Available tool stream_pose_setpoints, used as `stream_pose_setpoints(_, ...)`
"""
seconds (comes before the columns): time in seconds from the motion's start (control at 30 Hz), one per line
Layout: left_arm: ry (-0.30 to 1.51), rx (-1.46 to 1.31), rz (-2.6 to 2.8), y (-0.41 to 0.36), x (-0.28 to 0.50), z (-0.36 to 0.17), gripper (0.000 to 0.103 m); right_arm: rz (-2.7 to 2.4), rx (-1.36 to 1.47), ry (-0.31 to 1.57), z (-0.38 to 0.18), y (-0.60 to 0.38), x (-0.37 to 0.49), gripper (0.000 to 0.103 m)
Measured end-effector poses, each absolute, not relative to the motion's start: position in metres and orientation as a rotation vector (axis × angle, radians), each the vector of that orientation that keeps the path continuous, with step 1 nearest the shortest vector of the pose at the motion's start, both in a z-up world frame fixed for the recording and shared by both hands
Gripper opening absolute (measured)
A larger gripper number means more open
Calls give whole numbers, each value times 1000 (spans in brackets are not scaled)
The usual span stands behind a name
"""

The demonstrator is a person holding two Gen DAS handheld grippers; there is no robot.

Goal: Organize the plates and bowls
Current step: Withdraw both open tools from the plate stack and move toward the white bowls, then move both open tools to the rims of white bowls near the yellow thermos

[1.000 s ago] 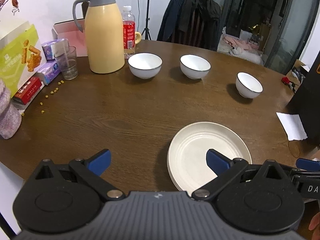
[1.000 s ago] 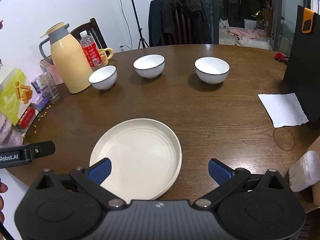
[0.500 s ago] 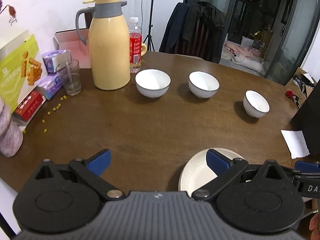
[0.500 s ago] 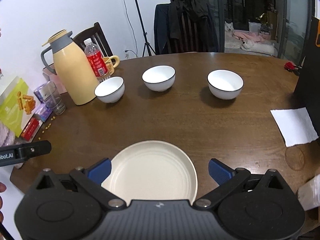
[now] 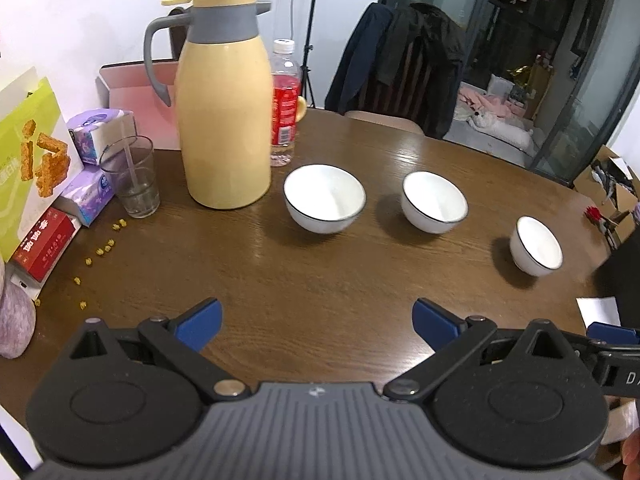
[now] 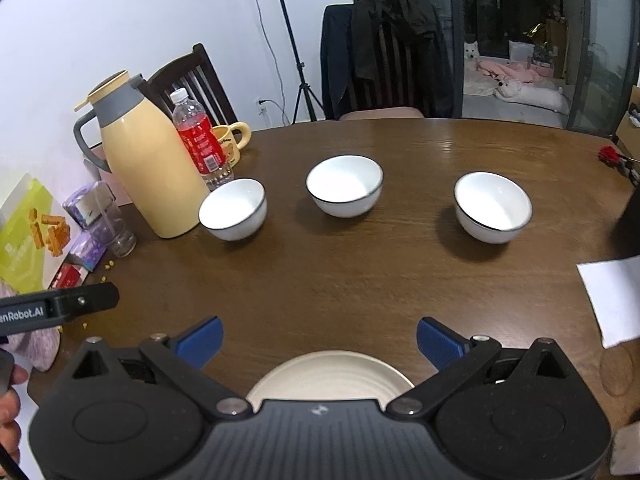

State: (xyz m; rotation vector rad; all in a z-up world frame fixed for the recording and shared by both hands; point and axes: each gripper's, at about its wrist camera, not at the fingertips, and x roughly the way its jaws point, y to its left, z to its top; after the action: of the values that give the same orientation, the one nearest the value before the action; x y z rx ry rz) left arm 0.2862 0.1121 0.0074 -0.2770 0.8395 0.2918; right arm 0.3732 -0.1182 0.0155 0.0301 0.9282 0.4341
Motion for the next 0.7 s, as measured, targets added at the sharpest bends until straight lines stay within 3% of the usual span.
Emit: stream_pose_setpoints(0.7,851,-395,423,205,331,-3,103,497,-9,996,20,3,464,103)
